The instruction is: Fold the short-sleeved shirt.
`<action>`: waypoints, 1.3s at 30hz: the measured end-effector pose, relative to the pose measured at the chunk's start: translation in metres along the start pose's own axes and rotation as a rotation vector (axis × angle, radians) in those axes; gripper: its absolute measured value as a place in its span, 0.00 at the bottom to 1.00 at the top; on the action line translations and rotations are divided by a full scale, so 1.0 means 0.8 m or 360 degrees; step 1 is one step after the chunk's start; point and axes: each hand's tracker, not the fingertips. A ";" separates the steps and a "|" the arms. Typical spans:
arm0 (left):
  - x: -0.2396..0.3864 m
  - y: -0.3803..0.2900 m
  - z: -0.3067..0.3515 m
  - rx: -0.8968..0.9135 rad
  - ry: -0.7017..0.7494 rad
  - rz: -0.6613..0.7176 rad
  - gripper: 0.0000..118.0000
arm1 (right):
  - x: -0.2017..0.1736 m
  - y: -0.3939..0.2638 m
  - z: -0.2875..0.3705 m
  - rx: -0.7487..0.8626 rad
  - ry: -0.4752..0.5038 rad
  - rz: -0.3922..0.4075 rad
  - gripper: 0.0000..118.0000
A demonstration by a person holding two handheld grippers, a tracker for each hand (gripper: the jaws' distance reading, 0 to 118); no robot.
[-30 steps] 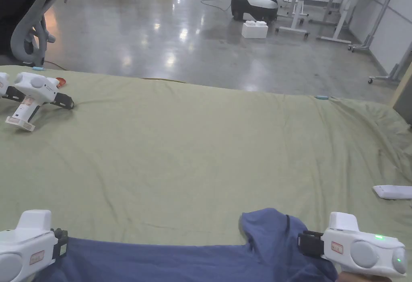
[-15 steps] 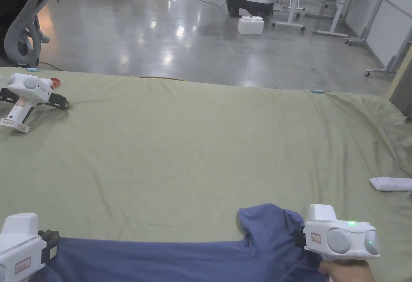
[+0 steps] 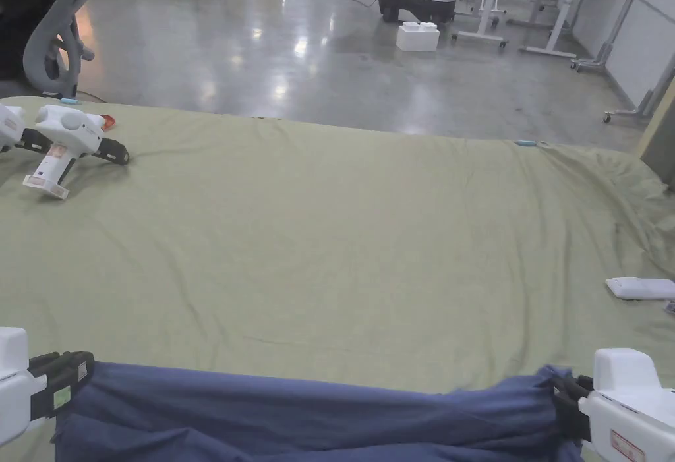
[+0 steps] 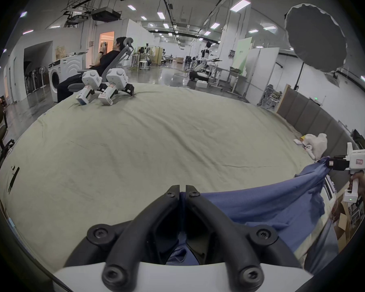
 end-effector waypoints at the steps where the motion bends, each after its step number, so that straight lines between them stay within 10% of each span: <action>1: -0.002 -0.004 0.011 0.0015 -0.0017 -0.0009 0.00 | 0.000 -0.007 0.012 -0.0007 -0.0002 -0.0011 0.01; 26: -0.020 -0.145 0.055 -0.0367 0.0109 -0.0047 0.06 | -0.032 -0.166 0.028 -0.0420 -0.0120 0.0052 0.03; 28: -0.018 -0.141 0.056 -0.0356 0.0124 -0.0046 0.17 | -0.036 -0.162 0.032 -0.0404 -0.0129 0.0047 0.21; 29: -0.018 -0.136 0.058 -0.0335 0.0134 -0.0038 0.28 | -0.038 -0.157 0.036 -0.0393 -0.0141 0.0039 0.52; 31: -0.017 -0.124 0.063 -0.0257 0.0130 -0.0001 0.46 | -0.043 -0.143 0.044 -0.0322 -0.0191 0.0027 0.82; 39: 0.031 -0.048 0.057 0.0144 0.0146 -0.0045 0.61 | -0.085 -0.056 0.063 0.0339 -0.0175 -0.0049 0.84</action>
